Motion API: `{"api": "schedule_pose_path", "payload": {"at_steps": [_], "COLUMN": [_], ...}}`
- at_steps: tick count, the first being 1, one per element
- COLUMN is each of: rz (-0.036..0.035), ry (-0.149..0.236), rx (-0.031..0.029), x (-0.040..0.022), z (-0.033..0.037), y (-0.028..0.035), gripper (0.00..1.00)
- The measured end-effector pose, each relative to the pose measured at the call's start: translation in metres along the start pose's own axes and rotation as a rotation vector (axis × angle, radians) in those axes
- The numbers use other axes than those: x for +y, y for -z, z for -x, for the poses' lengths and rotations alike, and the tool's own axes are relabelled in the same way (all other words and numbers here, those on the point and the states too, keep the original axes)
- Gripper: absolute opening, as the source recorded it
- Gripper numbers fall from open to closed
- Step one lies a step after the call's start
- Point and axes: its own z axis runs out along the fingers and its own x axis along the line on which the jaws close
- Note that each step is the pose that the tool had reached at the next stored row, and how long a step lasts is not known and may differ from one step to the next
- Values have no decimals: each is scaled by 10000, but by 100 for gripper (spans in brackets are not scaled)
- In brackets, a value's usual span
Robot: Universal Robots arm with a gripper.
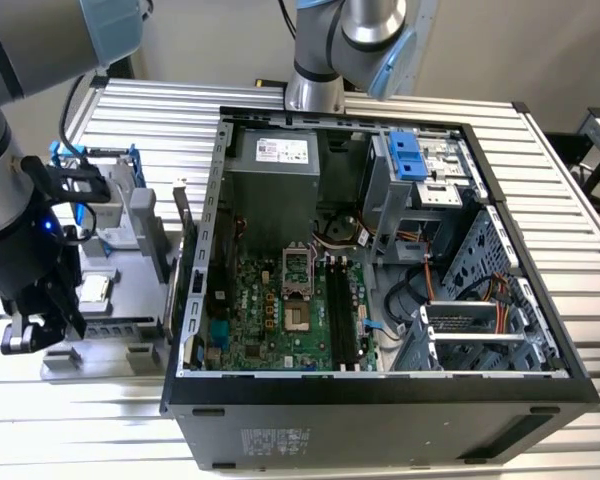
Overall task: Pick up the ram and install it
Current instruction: 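Pick up the ram and move it above insertion slot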
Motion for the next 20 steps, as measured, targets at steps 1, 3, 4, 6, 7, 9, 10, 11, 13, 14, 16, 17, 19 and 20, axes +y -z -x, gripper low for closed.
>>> {"api": "schedule_pose_path", "payload": {"at_steps": [1,3,4,6,7,9,10,11,13,14,16,17,19,20], "rz": [0,0,0,0,-1,-2,-3,-6,-19,-19,-20,-20,-26,-29], "ry": [0,0,1,0,0,0,0,0,1,1,0,0,0,1], "rx": [0,0,0,0,-1,-2,-2,-2,2,1,1,1,0,0], "x": [0,0,0,1,1,1,1,1,1,1,2,2,2,2], "z": [0,0,0,0,0,1,1,1,0,0,1,1,1,1], "y": [12,32,42,62,70,74,74,75,79,83,94,100,106,106], "gripper": [0,0,0,0,0,0,0,0,0,0,0,0,0,0]}}
